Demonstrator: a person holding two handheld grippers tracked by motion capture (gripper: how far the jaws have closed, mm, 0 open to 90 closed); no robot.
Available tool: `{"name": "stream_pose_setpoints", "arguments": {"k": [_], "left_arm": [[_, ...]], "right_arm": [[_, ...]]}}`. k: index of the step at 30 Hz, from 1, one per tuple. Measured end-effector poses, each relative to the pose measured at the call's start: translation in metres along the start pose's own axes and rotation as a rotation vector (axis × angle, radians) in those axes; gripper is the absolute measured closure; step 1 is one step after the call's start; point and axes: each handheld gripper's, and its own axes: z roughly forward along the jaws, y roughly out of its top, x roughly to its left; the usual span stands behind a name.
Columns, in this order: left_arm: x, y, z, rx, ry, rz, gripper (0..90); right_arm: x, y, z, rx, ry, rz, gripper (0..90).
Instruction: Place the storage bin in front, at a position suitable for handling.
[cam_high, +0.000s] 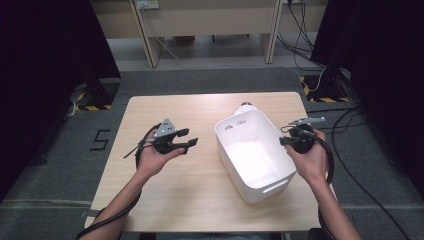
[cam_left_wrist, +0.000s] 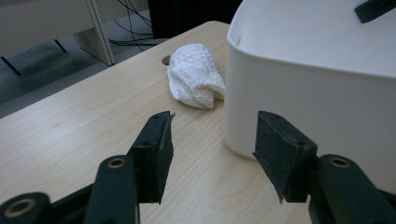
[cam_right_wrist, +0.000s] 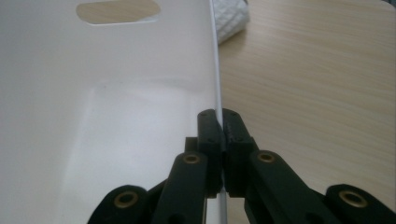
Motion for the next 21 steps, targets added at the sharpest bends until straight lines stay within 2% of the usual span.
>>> {"name": "stream_pose_setpoints", "arguments": {"k": [2,6,10,14,16,21], "left_arm": [[0.003,0.003,0.001,-0.006,-0.011,-0.027,46.4],[0.015,0.010,-0.002,-0.018,0.008,-0.052,46.3],[0.027,0.017,-0.002,-0.002,0.013,-0.075,46.4],[0.037,0.021,0.002,0.033,0.017,-0.090,48.3],[0.041,0.021,0.005,0.071,0.017,-0.089,51.4],[0.052,0.016,0.004,0.146,0.062,-0.098,57.5]], "right_arm": [[0.009,0.005,0.006,0.001,0.022,-0.025,88.5],[0.024,0.015,0.017,0.008,0.062,-0.055,88.6],[0.040,0.026,0.028,0.009,0.095,-0.098,88.6],[0.060,0.037,0.040,0.019,0.130,-0.139,88.6],[0.070,0.042,0.046,0.021,0.153,-0.162,88.6],[0.089,0.053,0.057,0.025,0.186,-0.209,88.6]]}}
